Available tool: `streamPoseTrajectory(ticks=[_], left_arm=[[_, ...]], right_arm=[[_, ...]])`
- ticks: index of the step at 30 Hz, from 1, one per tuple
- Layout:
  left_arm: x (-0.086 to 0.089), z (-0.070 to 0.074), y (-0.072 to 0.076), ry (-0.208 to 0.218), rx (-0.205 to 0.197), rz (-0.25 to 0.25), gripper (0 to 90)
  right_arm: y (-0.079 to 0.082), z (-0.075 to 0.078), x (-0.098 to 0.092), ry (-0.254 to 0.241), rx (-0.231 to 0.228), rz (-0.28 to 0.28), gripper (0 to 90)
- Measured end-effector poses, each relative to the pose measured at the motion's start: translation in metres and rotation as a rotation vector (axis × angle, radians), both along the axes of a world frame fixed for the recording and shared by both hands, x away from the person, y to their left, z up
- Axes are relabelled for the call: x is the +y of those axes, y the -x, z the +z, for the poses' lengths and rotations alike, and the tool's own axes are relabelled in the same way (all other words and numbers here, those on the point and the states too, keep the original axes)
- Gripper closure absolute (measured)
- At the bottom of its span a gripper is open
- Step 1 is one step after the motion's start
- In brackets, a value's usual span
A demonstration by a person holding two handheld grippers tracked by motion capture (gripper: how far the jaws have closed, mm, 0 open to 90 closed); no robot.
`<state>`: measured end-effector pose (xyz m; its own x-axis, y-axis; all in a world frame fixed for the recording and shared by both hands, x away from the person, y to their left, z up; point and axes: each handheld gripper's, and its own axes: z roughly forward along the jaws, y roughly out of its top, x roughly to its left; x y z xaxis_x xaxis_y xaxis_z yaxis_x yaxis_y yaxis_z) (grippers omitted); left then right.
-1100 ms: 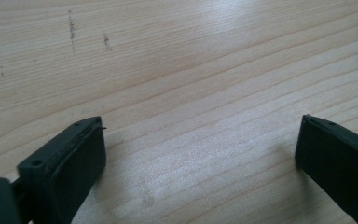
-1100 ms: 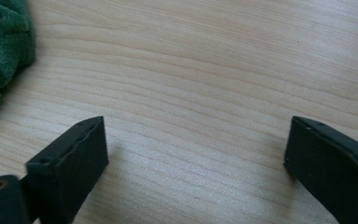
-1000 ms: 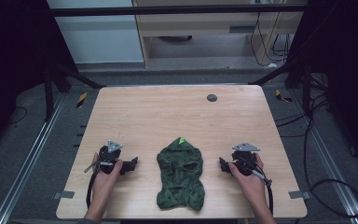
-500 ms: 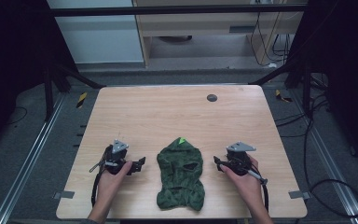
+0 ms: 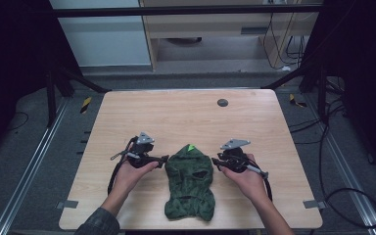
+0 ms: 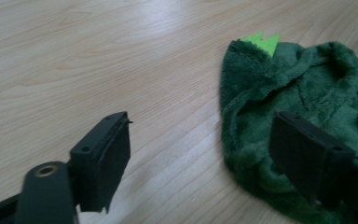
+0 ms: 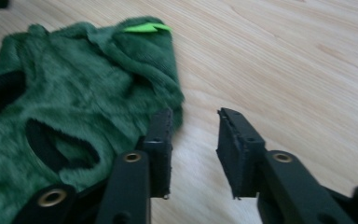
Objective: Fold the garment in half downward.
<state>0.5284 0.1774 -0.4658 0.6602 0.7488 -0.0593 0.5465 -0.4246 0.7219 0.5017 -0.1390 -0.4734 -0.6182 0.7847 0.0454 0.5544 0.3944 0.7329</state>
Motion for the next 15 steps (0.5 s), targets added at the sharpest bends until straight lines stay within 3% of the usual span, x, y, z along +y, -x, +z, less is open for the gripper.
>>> streamPoseTrajectory(ticks=[2, 3, 6, 10, 15], left_arm=[[-0.004, -0.001, -0.002, -0.005, 0.009, -0.011, 25.5], [-0.012, -0.002, -0.005, -0.039, 0.001, -0.027, 27.8], [-0.017, -0.001, -0.006, -0.053, -0.015, -0.027, 32.5], [-0.022, -0.001, -0.01, -0.046, 0.006, -0.039, 35.3], [-0.025, -0.008, -0.013, -0.084, 0.035, -0.063, 37.1]], right_arm=[[-0.002, 0.001, 0.003, -0.002, 0.004, 0.001, 71.5], [-0.007, 0.002, 0.008, 0.001, 0.001, 0.012, 75.8], [-0.012, 0.004, 0.014, -0.003, -0.002, 0.03, 77.2], [-0.021, 0.004, 0.023, 0.01, 0.005, 0.04, 74.3], [-0.034, -0.002, 0.031, 0.025, 0.043, 0.038, 67.2]])
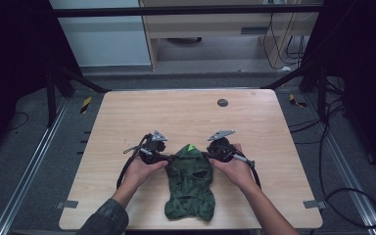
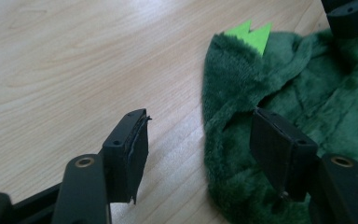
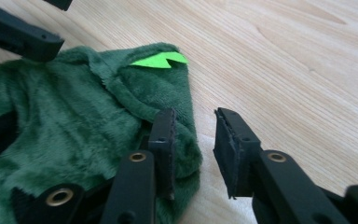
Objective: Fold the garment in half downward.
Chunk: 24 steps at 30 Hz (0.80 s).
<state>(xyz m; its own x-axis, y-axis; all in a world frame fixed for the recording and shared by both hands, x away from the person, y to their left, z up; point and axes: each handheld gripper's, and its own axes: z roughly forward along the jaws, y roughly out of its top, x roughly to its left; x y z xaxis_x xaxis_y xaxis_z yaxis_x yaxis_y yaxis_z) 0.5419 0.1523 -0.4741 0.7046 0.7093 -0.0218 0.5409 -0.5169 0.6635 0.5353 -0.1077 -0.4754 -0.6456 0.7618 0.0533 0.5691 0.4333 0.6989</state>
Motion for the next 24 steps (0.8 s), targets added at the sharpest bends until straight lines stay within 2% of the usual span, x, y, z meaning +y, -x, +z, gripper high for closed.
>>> streamPoseTrajectory(ticks=[5, 7, 9, 15, 19, 24], left_arm=[[0.0, -0.006, -0.001, -0.01, 0.005, 0.005, 38.5], [0.003, -0.011, -0.002, -0.01, 0.026, 0.017, 40.0], [0.004, -0.012, -0.002, 0.001, 0.03, 0.019, 42.0], [0.002, -0.015, -0.003, -0.007, 0.037, -0.001, 48.7], [-0.002, -0.014, -0.001, -0.027, 0.027, -0.025, 60.3], [-0.008, -0.013, 0.002, -0.033, 0.045, -0.062, 79.6]], right_arm=[[-0.002, -0.005, 0.002, 0.017, 0.023, 0.01, 66.0], [0.0, -0.006, 0.003, 0.038, 0.027, 0.006, 63.1], [0.001, -0.007, 0.003, 0.04, 0.028, 0.012, 61.9], [0.001, -0.012, 0.003, 0.057, 0.04, 0.013, 60.2], [0.001, -0.015, 0.002, 0.081, 0.036, 0.025, 65.0], [0.002, -0.015, 0.004, 0.074, 0.041, 0.057, 80.3]])
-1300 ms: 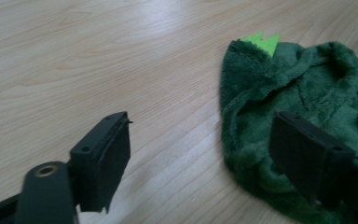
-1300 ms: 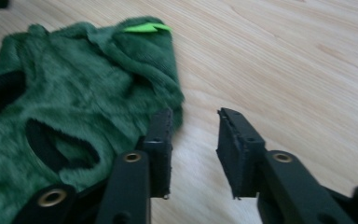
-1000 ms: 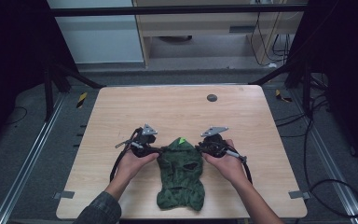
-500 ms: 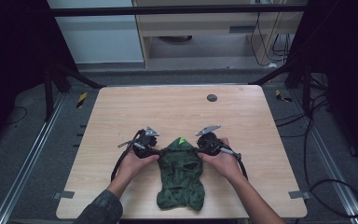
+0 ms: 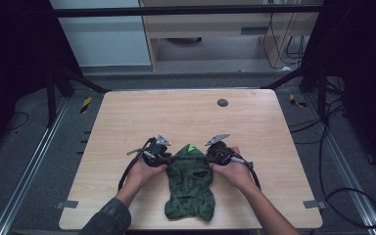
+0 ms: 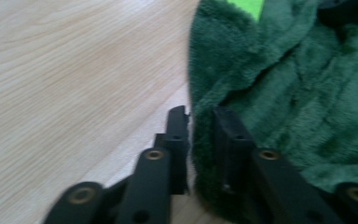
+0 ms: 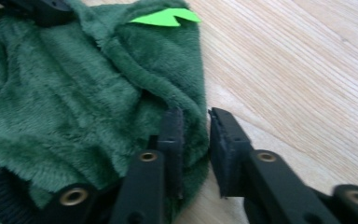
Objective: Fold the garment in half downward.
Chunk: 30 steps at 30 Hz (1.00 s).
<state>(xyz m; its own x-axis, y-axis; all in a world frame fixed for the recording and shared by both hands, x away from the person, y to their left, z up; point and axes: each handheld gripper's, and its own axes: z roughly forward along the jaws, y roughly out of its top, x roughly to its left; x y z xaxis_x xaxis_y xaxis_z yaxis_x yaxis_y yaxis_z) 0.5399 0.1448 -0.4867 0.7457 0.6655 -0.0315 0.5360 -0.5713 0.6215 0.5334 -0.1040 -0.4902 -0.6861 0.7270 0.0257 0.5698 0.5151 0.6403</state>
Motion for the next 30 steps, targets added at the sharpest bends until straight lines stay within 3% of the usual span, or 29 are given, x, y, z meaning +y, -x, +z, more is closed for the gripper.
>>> streamPoseTrajectory(ticks=[6, 15, 30], left_arm=[[0.0, 0.003, 0.001, 0.004, 0.017, -0.02, 87.1], [0.002, 0.015, 0.003, 0.009, 0.004, -0.046, 87.6], [0.006, 0.029, -0.006, 0.042, -0.016, -0.035, 88.0]], right_arm=[[0.0, 0.003, -0.003, -0.021, 0.009, 0.01, 84.3], [0.002, 0.021, -0.009, -0.062, -0.001, 0.034, 85.1], [-0.001, 0.037, -0.009, -0.067, -0.019, 0.05, 85.7]])
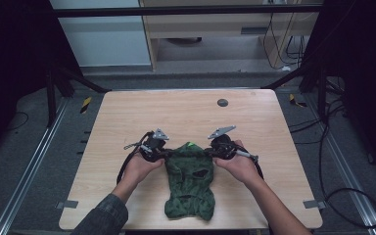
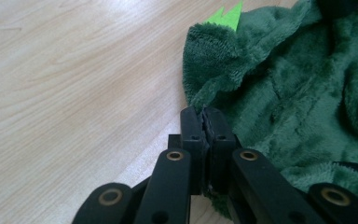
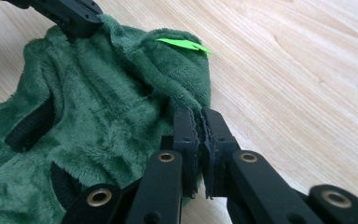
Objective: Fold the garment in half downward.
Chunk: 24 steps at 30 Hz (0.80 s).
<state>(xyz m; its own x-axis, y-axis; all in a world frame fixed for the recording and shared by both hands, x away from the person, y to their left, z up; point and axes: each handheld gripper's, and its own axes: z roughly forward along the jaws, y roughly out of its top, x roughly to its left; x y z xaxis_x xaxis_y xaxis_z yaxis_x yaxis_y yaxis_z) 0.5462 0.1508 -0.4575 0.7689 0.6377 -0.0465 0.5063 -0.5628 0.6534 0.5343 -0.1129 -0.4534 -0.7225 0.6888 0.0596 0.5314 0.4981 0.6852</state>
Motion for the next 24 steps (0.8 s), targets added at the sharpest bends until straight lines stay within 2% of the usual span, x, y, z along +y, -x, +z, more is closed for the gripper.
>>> streamPoseTrajectory(ticks=[6, 17, 24], left_arm=[[0.0, 0.008, -0.005, 0.007, -0.016, 0.003, 88.0], [0.002, 0.017, -0.013, 0.02, -0.024, 0.013, 88.0], [0.003, 0.021, -0.013, 0.003, -0.032, 0.006, 88.0]], right_arm=[[-0.004, 0.006, 0.0, 0.003, 0.0, -0.001, 85.7], [-0.014, 0.014, -0.003, 0.001, 0.008, -0.01, 86.0], [-0.017, 0.019, -0.002, -0.014, 0.002, -0.008, 86.0]])
